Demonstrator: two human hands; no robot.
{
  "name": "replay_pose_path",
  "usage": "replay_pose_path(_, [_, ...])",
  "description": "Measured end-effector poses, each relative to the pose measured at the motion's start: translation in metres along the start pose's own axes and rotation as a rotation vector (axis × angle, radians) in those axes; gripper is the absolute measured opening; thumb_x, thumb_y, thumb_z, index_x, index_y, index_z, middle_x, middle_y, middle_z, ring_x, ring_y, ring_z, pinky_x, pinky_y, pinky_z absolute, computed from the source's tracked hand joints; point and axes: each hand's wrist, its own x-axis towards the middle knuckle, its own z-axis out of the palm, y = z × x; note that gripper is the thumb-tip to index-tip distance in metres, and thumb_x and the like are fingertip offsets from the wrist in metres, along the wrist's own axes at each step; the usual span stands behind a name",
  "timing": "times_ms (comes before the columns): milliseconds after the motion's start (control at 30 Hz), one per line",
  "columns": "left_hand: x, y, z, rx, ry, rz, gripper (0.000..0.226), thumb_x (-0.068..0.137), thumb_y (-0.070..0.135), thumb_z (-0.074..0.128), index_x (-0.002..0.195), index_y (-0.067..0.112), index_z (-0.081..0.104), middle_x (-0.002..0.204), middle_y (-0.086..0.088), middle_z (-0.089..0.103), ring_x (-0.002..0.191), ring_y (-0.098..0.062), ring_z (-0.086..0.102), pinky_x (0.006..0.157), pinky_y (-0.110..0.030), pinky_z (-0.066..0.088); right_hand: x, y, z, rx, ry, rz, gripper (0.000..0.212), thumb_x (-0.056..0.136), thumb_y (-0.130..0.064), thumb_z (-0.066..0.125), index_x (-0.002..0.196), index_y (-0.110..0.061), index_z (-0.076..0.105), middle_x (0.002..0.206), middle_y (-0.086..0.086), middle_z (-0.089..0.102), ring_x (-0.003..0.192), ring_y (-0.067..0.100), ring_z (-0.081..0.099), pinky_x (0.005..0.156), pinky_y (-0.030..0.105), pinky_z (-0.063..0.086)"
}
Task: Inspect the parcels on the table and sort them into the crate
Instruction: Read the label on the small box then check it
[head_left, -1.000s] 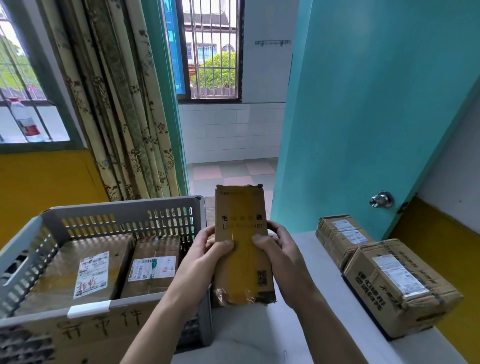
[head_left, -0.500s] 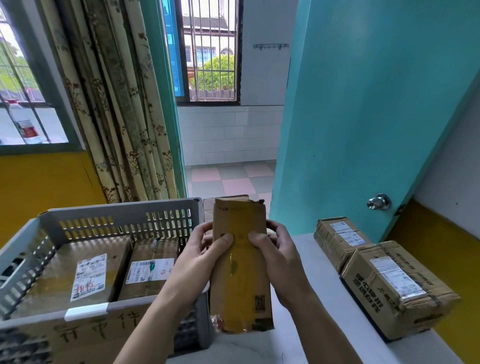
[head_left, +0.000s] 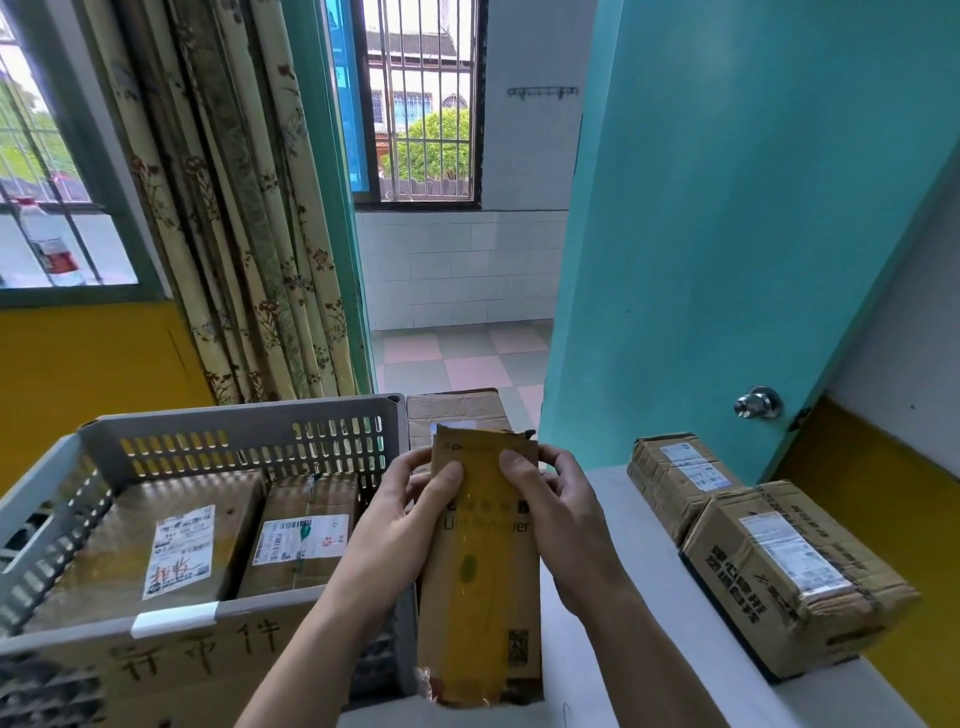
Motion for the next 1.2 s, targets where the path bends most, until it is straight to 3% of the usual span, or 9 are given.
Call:
replay_pose_path(167, [0.000,0.000,0.000,-0.031,0.052,0.015,0.047,0.091,0.051,0.060,0.130,0.027,0.060,0.104,0.001,0.080,0.091,-0.017,0.078,0.074,-0.031,0.062,-0.004,0.002,0.001,-0.012,-0.075,-0.009,0.071,0.073,-0.079,0.061,0.131,-0.040,0.045,0.113,-0.011,0.070,0.097,0.009,0.072,0.075,0.027,0.062])
replay_pose_path(333, [0.003,0.005,-0.003,-0.050,0.083,-0.039,0.035,0.094,0.049,0.060,0.121,0.026,0.063,0.098,-0.002,0.080,0.085,-0.017,0.078,0.062,-0.023,0.059,-0.009,0.004,-0.004,-0.007,-0.159,0.011,0.058,0.070,-0.070,0.068,0.120,-0.047,0.053,0.114,-0.015,0.072,0.100,0.010,0.073,0.080,0.031,0.063])
replay_pose_path(467, [0.001,0.001,0.001,0.246,0.213,0.073,0.047,0.095,0.043,0.066,0.135,0.033,0.045,0.115,0.006,0.063,0.095,-0.004,0.063,0.065,-0.017,0.050,-0.008,0.007,0.000,-0.281,0.003,-0.036,0.099,0.054,-0.100,0.050,0.136,-0.045,0.040,0.139,-0.013,0.056,0.123,0.016,0.060,0.096,0.039,0.058])
replay_pose_path(567, [0.000,0.000,0.005,0.297,0.261,0.106,0.026,0.102,0.032,0.059,0.125,0.031,0.046,0.106,0.016,0.058,0.100,-0.008,0.062,0.067,-0.017,0.044,-0.010,0.002,0.001,-0.265,0.059,-0.045,0.061,0.080,-0.073,0.052,0.129,-0.038,0.042,0.121,-0.017,0.057,0.108,0.007,0.059,0.080,0.014,0.054])
replay_pose_path(667, [-0.001,0.004,0.005,0.301,0.207,0.068,0.034,0.096,0.052,0.057,0.120,0.031,0.045,0.107,0.016,0.061,0.098,-0.004,0.062,0.067,-0.016,0.048,-0.006,0.005,-0.004,-0.265,0.073,-0.067,0.019,0.099,-0.040,0.058,0.116,-0.034,0.051,0.105,-0.022,0.060,0.091,-0.006,0.059,0.060,0.004,0.047])
replay_pose_path(833, [-0.004,0.008,-0.001,0.218,0.095,0.008,0.063,0.072,0.064,0.065,0.122,0.033,0.042,0.111,0.020,0.059,0.093,-0.003,0.066,0.067,-0.018,0.051,-0.002,0.006,-0.006,-0.169,0.098,-0.107,0.007,0.097,-0.036,0.064,0.100,-0.031,0.061,0.097,-0.011,0.072,0.087,0.008,0.071,0.069,0.020,0.058])
replay_pose_path(933, [-0.003,0.004,-0.005,0.101,0.071,-0.025,0.061,0.072,0.058,0.070,0.121,0.030,0.049,0.117,0.007,0.071,0.087,-0.011,0.077,0.062,-0.025,0.059,0.001,0.009,-0.004,-0.008,-0.033,-0.011,0.032,0.089,-0.048,0.061,0.115,-0.029,0.056,0.102,-0.007,0.074,0.093,0.007,0.073,0.072,0.025,0.058])
replay_pose_path(1033, [-0.005,0.003,-0.004,0.098,0.024,-0.015,0.061,0.074,0.055,0.070,0.124,0.027,0.050,0.118,0.006,0.073,0.086,-0.011,0.078,0.061,-0.025,0.059,0.000,0.015,-0.003,0.229,-0.132,0.097,0.053,0.082,-0.042,0.055,0.128,-0.017,0.053,0.104,0.006,0.076,0.097,0.023,0.075,0.080,0.043,0.061])
replay_pose_path(1200, [-0.004,0.000,-0.008,0.088,-0.053,-0.044,0.062,0.078,0.057,0.068,0.132,0.037,0.045,0.125,0.005,0.068,0.093,-0.010,0.077,0.068,-0.027,0.062,0.003,0.014,0.000,0.188,-0.056,0.056,0.030,0.099,-0.035,0.056,0.125,-0.020,0.056,0.101,0.005,0.077,0.090,0.022,0.076,0.073,0.039,0.062])
